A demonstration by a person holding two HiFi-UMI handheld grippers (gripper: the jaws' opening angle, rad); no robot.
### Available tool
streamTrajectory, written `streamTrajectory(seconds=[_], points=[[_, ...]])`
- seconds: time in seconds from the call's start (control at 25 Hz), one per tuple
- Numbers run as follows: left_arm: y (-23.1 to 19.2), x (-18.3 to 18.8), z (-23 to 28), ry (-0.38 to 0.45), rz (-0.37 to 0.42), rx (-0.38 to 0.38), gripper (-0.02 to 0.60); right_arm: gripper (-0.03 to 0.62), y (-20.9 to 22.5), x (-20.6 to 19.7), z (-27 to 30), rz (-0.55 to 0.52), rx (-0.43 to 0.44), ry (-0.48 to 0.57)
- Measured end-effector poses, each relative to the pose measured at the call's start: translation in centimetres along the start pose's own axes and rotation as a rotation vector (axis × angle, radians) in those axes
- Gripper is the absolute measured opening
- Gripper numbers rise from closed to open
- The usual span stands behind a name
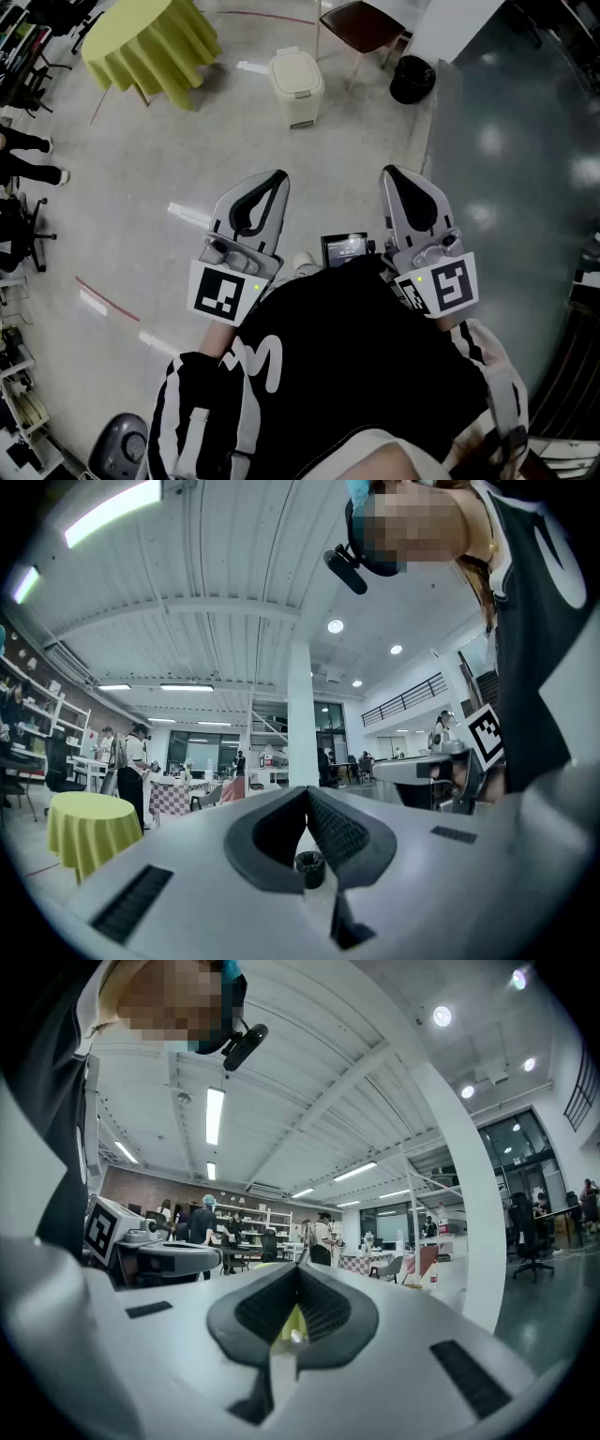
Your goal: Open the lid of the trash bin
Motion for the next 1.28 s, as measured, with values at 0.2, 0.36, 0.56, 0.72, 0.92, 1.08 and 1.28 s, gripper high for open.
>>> streamTrajectory(seconds=[0.2,0.36,0.56,0.72,0.92,1.08,1.28], points=[[-0.1,-0.2,-0.2,-0.005,0.003,-0.004,0.009,0.009,-0.3,0.0,0.1,0.001,-0.003,-0.005],[-0.3,-0.2,-0.3,-0.001,-0.003,-0.009,0.009,0.009,-0.6,0.1,0.2,0.001,-0.003,-0.003],[-0.4,-0.4,-0.8,-0.002,-0.003,-0.017,0.009,0.009,-1.3,0.0,0.2,0.004,-0.005,-0.004],[-0.5,-0.4,-1.2,-0.004,-0.005,-0.022,0.009,0.009,-1.9,-0.1,0.1,0.01,-0.005,-0.005],[-0.7,-0.6,-1.8,-0.012,-0.007,-0.038,0.009,0.009,-3.1,0.0,0.8,0.012,-0.003,-0.017],[-0.6,-0.8,-1.9,-0.011,-0.02,-0.054,0.009,0.009,-3.6,0.4,0.7,0.004,-0.013,-0.02],[-0.4,-0.8,-1.5,-0.015,-0.02,-0.077,0.009,0.009,-2.7,0.3,0.3,-0.005,-0.064,-0.056]])
Point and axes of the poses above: the fingertips, and each gripper's own axes: z forward along the fingers, y to its right, x out of its top, the point moved 6 cm from there along -z, backward along the fingers, and after that the axes turned 7 degrees about -y, right-handed, at the moved point
